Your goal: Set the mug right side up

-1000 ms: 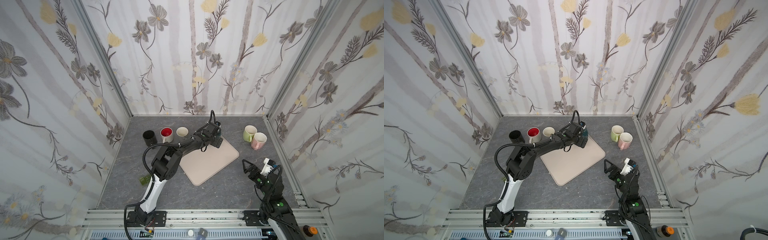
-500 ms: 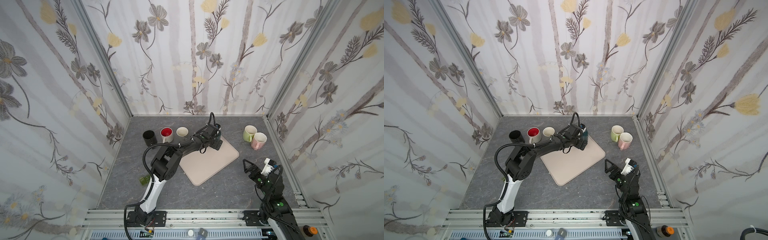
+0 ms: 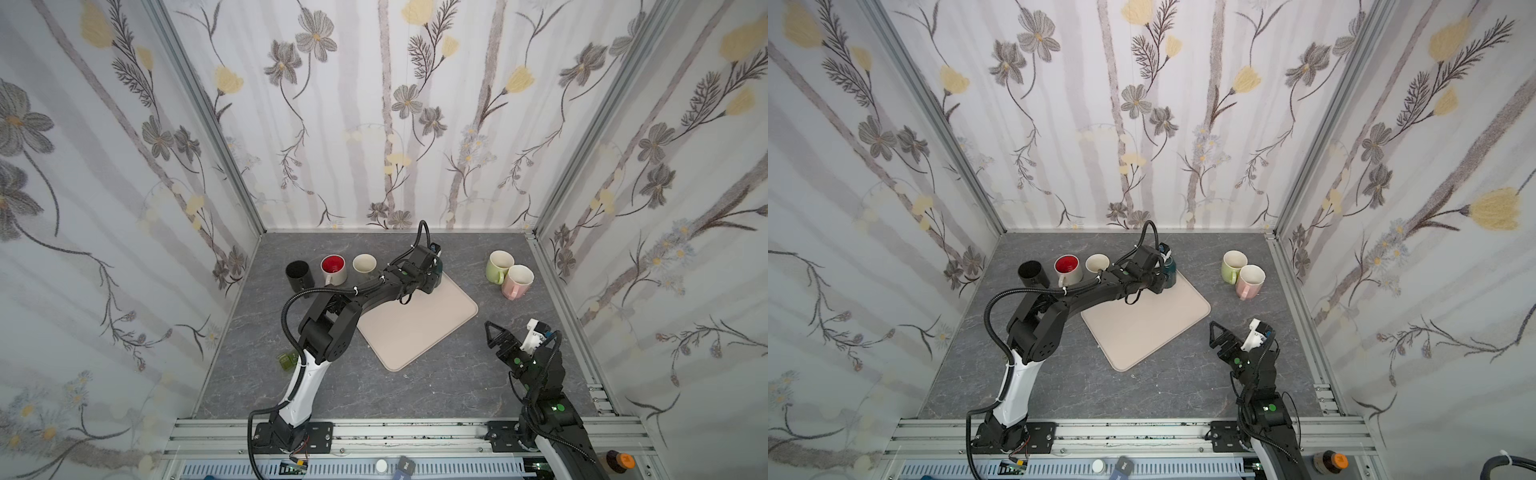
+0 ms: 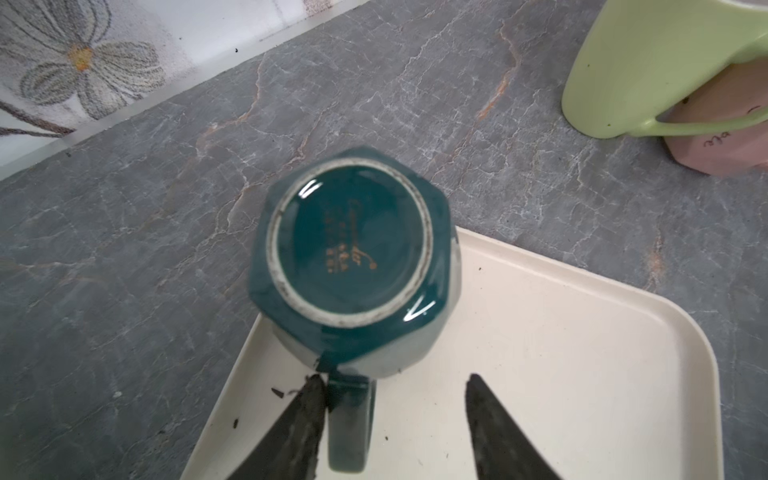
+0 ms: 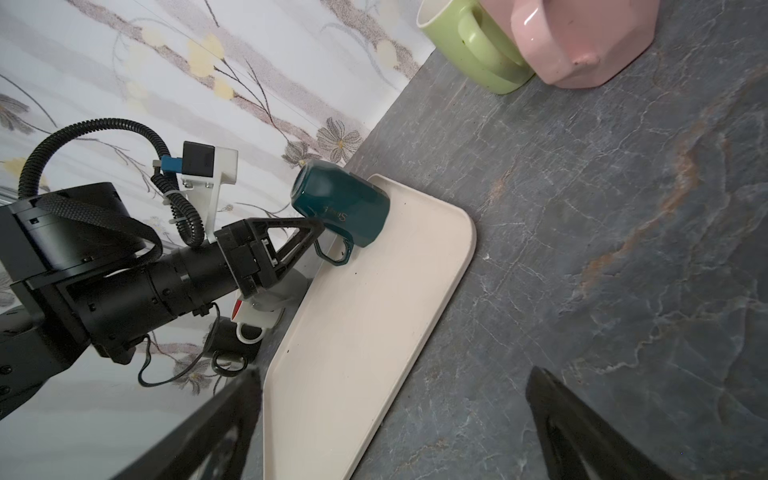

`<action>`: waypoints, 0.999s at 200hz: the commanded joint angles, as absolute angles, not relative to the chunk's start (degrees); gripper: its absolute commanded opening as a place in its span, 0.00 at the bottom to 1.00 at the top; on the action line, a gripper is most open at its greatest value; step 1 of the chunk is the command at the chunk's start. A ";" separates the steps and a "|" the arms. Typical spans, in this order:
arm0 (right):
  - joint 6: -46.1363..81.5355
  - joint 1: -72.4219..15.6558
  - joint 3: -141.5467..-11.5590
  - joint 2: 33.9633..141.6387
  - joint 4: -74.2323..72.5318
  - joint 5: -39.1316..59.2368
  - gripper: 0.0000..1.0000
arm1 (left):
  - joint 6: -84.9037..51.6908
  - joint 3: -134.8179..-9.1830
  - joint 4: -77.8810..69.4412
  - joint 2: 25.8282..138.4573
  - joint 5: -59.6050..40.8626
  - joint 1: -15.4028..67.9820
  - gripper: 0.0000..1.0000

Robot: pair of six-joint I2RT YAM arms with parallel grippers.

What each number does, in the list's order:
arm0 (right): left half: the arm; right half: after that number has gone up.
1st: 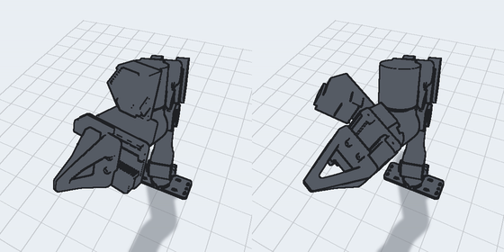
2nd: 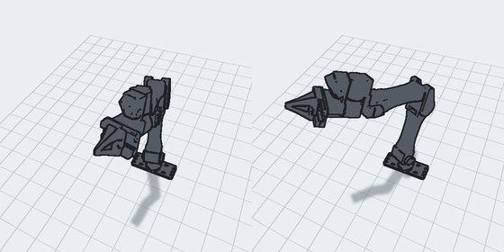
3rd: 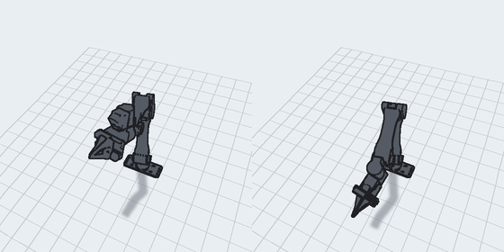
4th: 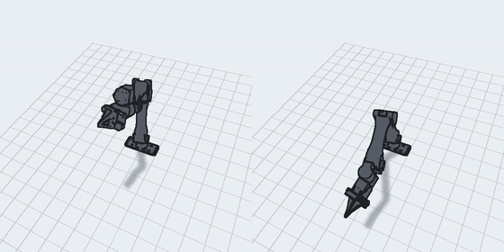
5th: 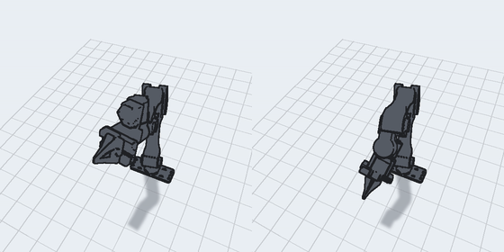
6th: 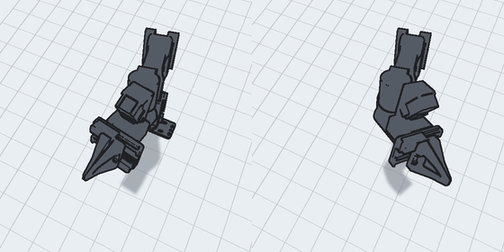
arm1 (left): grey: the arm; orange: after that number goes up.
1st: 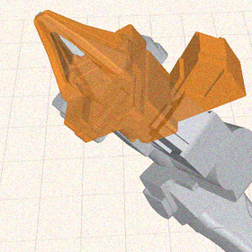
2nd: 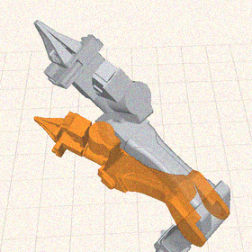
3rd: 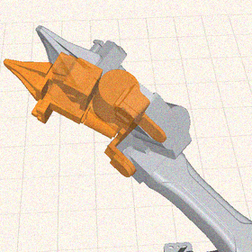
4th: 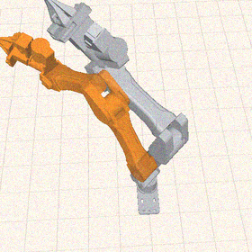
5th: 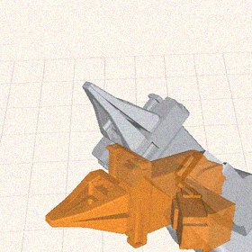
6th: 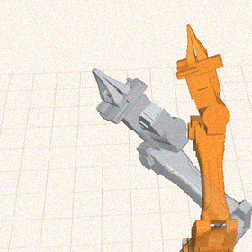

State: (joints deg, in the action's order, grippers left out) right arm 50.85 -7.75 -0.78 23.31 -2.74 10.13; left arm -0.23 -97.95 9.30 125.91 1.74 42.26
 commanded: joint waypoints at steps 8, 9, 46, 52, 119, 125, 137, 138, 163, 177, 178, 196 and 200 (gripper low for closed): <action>50.27 -7.47 -0.44 23.55 -4.27 10.22 1.00 | 0.37 -99.97 12.54 127.50 2.42 42.04 0.45; 50.27 -7.47 -0.44 23.55 -4.29 10.25 1.00 | 0.36 -99.99 12.60 127.51 2.44 42.07 0.45; 50.19 -7.31 -0.08 23.62 -4.77 10.38 1.00 | 0.13 -101.71 14.79 129.07 2.34 42.09 0.33; 50.17 -7.22 0.00 23.64 -4.78 10.47 1.00 | 0.07 -101.94 14.85 129.33 2.20 42.08 0.33; 49.93 -6.88 0.30 23.54 -4.76 10.73 1.00 | -0.62 -104.91 17.35 131.46 3.73 42.19 0.21; 49.92 -6.81 0.26 23.55 -4.77 10.88 1.00 | -0.62 -105.08 17.47 131.63 3.70 42.17 0.20; 49.92 -6.77 0.34 23.43 -4.77 11.06 1.00 | -0.62 -105.51 17.56 131.87 3.69 42.23 0.19; 49.92 -6.81 0.35 23.45 -4.76 11.07 1.00 | -0.62 -105.49 17.57 131.90 3.69 42.25 0.19; 49.92 -6.61 0.64 23.38 -4.80 10.97 1.00 | -0.77 -106.81 18.55 132.60 4.24 42.32 0.10; 49.83 -6.54 0.70 23.38 -4.80 11.03 1.00 | -0.79 -107.89 19.59 133.19 5.24 42.36 0.10; 49.83 -6.52 0.70 23.38 -4.77 11.01 1.00 | -0.74 -108.00 19.68 133.22 5.25 42.36 0.10; 49.83 -6.46 0.90 23.21 -4.83 11.07 1.00 | -0.51 -108.87 20.59 133.61 5.88 42.52 0.05; 49.83 -6.42 0.92 23.20 -4.83 11.15 1.00 | -0.48 -108.98 20.64 133.64 5.95 42.54 0.04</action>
